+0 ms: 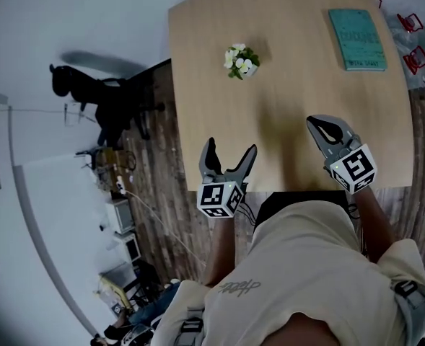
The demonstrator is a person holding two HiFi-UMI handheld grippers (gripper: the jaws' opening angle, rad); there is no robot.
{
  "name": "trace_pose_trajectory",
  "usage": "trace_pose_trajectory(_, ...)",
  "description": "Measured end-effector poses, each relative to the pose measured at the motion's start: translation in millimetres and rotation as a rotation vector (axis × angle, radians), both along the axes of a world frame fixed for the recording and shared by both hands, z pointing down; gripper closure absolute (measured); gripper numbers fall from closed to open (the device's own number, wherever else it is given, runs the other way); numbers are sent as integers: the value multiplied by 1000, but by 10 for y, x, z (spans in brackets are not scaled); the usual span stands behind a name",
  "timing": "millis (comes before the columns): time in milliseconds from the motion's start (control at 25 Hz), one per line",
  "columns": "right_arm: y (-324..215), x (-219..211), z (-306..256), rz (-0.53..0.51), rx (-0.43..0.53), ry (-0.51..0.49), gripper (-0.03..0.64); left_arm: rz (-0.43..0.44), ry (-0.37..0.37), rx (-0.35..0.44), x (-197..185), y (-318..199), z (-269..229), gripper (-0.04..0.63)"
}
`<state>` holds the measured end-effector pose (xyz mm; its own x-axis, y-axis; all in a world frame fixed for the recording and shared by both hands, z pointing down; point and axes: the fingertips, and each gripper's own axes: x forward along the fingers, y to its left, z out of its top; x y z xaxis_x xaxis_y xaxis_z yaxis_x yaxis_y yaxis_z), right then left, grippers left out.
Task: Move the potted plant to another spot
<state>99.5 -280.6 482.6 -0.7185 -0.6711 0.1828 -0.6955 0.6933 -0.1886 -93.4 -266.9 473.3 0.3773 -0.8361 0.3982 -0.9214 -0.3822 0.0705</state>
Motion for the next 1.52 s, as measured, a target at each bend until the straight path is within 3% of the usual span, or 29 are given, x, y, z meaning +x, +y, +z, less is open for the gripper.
trace_pose_trajectory(240, 41, -124, -48, -26, 17, 49, 614, 40, 6, 51, 35, -174, -89, 80)
trace_pose_trajectory(720, 27, -269, -404, 112, 48, 51, 614, 106, 8, 111, -312, -497, -171, 86)
trace_pose_trajectory(1040, 135, -377, -243, 128, 15, 98, 614, 191, -19, 47, -243, -882, 227, 89)
trace_pose_trajectory(1520, 178, -148, -81, 250, -72, 138, 614, 248, -55, -78, -191, -1594, 1008, 91)
